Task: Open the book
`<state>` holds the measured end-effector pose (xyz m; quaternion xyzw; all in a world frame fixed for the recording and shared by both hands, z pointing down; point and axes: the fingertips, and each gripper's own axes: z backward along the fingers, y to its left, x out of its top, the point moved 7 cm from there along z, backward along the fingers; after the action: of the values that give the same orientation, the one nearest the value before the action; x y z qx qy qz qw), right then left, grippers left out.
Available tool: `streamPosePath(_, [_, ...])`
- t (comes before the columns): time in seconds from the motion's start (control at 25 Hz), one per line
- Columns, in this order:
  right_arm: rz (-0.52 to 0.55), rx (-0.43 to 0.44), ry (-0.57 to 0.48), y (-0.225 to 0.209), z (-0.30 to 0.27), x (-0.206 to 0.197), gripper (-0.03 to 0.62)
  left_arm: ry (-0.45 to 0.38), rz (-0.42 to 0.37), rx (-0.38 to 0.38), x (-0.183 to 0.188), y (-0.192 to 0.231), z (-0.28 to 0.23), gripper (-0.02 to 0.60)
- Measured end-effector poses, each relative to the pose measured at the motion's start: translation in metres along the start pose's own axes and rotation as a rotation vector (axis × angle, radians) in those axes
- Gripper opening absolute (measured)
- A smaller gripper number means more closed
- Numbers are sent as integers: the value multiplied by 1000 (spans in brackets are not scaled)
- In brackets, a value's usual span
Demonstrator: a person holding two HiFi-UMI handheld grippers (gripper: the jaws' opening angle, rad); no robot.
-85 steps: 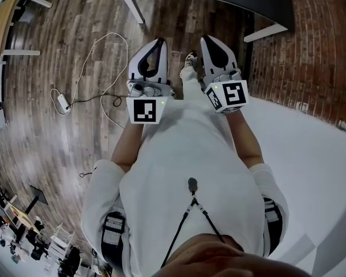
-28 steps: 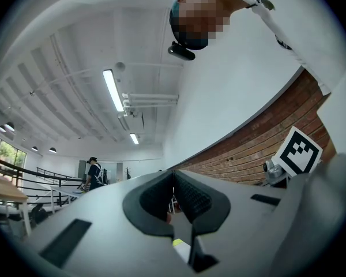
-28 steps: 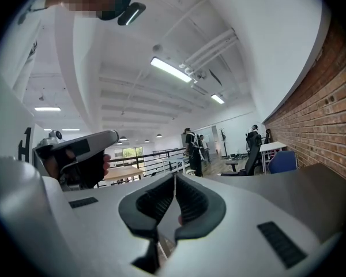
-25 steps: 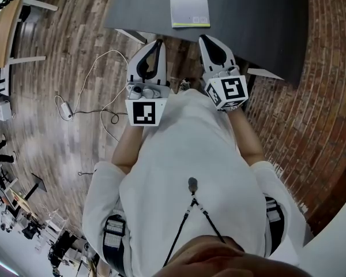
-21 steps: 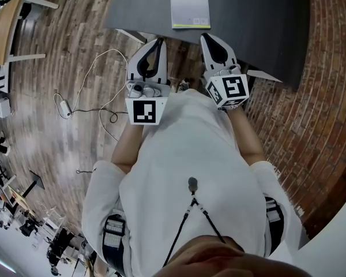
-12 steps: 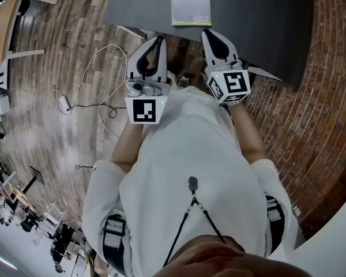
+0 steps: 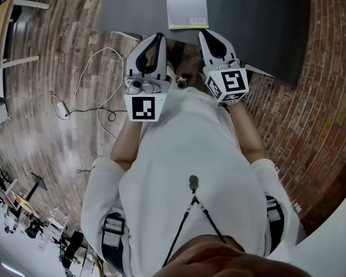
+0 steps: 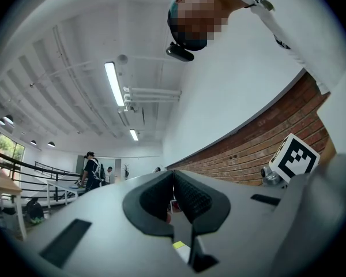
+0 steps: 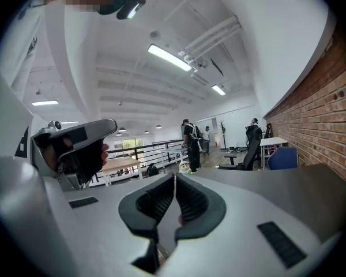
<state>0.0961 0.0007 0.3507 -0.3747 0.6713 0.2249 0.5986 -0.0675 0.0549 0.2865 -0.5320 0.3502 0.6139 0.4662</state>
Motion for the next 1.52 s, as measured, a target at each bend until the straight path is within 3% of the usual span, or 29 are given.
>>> streamPosePath(0.4, [13,-22,37,-19,-66,6,38,3,3,-57,-21,43,-60,23])
streamPosePath(0.84, [-5,-66,104,-32,-147,1,38,30,70,-129,-51,97,-119,22])
streamPosePath(1.52, [-36,-115,238,-42,-222,-48,38,43,98,-202,-83,144,-169,23])
